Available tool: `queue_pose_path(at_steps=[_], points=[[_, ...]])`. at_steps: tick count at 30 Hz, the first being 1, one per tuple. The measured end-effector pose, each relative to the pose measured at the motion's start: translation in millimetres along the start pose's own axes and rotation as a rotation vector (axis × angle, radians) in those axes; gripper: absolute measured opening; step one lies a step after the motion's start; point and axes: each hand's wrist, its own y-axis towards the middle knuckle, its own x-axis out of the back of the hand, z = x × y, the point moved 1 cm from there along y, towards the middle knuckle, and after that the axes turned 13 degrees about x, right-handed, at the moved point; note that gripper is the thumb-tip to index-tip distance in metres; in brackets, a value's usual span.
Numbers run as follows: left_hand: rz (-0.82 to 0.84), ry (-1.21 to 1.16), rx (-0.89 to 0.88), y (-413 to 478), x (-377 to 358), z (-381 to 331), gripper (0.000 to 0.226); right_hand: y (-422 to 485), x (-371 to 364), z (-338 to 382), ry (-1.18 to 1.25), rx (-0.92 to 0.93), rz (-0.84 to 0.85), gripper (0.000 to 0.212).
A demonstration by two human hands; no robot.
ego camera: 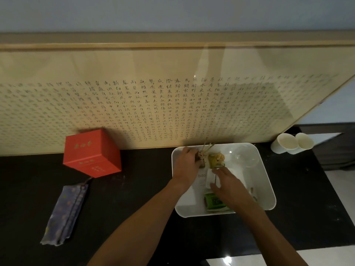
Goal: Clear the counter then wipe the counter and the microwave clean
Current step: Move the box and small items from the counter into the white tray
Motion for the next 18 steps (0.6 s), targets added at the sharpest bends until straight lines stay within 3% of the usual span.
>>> queue_pose_path(at_steps=[4,11,18], points=[[0.014,0.002,-0.001,0.4,0.3,0.5,0.037,17.8,-14.0,7.4,-0.160,0.055,0.111,0.060],[0.034,0.000,-0.024,-0.6,-1.6,-0.1,0.028,28.9,-13.0,-2.1,-0.181,0.138,0.169,0.048],[0.088,-0.080,-0.060,-3.3,-18.8,-17.5,0.032,13.3,-12.2,-9.2,-0.140,0.162,0.008,0.032]])
